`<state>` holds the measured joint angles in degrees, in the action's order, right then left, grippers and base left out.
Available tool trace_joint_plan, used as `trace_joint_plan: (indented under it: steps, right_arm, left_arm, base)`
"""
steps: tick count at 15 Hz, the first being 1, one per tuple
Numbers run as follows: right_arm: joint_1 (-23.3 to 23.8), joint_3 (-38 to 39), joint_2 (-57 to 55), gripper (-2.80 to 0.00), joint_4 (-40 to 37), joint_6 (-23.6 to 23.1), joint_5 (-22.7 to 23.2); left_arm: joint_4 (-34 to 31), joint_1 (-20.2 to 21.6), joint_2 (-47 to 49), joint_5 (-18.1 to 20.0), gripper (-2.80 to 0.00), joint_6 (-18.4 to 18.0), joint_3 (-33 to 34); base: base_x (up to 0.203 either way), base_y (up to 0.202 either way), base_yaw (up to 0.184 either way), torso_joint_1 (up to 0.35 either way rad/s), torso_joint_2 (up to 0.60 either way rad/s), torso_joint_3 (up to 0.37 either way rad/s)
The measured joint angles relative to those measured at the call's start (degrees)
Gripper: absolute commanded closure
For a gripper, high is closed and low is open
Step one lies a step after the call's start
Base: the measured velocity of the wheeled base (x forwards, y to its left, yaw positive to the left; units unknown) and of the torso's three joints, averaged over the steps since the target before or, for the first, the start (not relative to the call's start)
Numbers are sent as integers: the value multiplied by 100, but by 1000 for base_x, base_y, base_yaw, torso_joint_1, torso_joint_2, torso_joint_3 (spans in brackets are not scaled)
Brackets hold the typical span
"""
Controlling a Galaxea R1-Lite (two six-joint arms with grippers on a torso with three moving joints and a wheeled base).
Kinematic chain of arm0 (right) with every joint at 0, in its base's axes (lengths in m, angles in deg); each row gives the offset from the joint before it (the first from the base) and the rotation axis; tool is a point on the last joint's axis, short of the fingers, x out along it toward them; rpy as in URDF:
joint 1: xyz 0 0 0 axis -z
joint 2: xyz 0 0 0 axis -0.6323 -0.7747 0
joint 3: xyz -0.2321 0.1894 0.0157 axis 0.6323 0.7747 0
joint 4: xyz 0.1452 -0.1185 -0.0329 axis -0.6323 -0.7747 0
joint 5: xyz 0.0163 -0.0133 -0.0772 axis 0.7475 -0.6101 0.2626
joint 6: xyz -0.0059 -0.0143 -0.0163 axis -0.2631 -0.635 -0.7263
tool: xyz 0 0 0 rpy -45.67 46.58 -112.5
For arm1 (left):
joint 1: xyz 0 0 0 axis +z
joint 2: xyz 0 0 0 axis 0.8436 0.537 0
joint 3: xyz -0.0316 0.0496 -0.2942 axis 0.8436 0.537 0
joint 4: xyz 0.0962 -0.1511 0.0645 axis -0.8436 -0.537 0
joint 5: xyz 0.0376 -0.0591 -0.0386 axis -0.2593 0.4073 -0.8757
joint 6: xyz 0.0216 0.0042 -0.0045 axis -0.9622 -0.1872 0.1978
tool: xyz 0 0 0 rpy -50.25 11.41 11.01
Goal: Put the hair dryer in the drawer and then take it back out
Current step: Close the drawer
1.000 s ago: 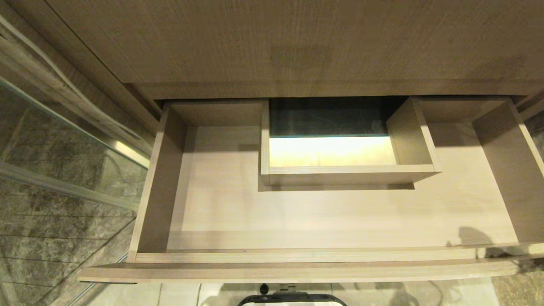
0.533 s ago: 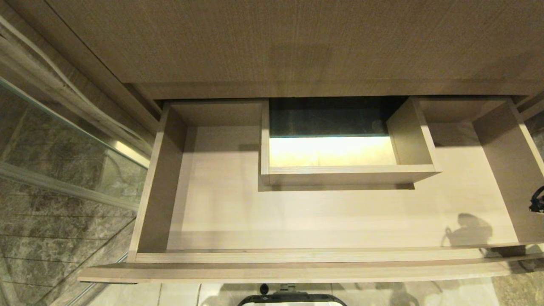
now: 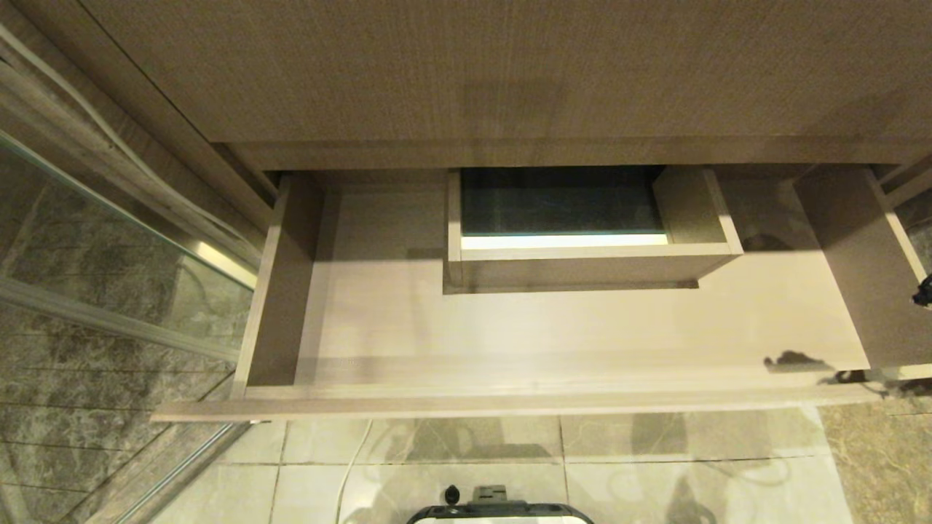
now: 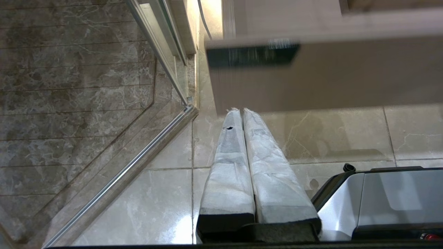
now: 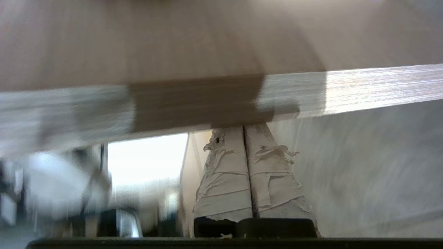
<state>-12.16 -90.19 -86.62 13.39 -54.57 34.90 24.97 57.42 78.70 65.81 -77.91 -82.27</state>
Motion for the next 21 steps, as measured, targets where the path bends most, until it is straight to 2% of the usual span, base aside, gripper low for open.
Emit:
trace_joint_plan:
  steps: [4,7,9,14,21]
  right_arm:
    - [-6,-131,229,0,1402,203,535]
    - [-236,-346,361,0,3123,230,1103]
    - [-352,-144,655,0,3622,221,1178]
    - [-707,846,2088,0,2730,161,1146]
    - [-1735,2908,4460,0,2688,177,1115]
  left_arm:
    - [0,0,0,1,0,0,0]
    - [4,-1,0,0,0,2,-1]
    - [-6,-4,0,0,0,0,0]
    - [2,-1,0,0,0,3,0]
    - [0,-1,0,0,0,2,0]
  base:
    - [0,0,0,0,0,0]
    - [0,0,0,0,0,0]
    - [0,0,0,0,0,0]
    - [0,0,0,0,0,0]
    - [0,0,0,0,0,0]
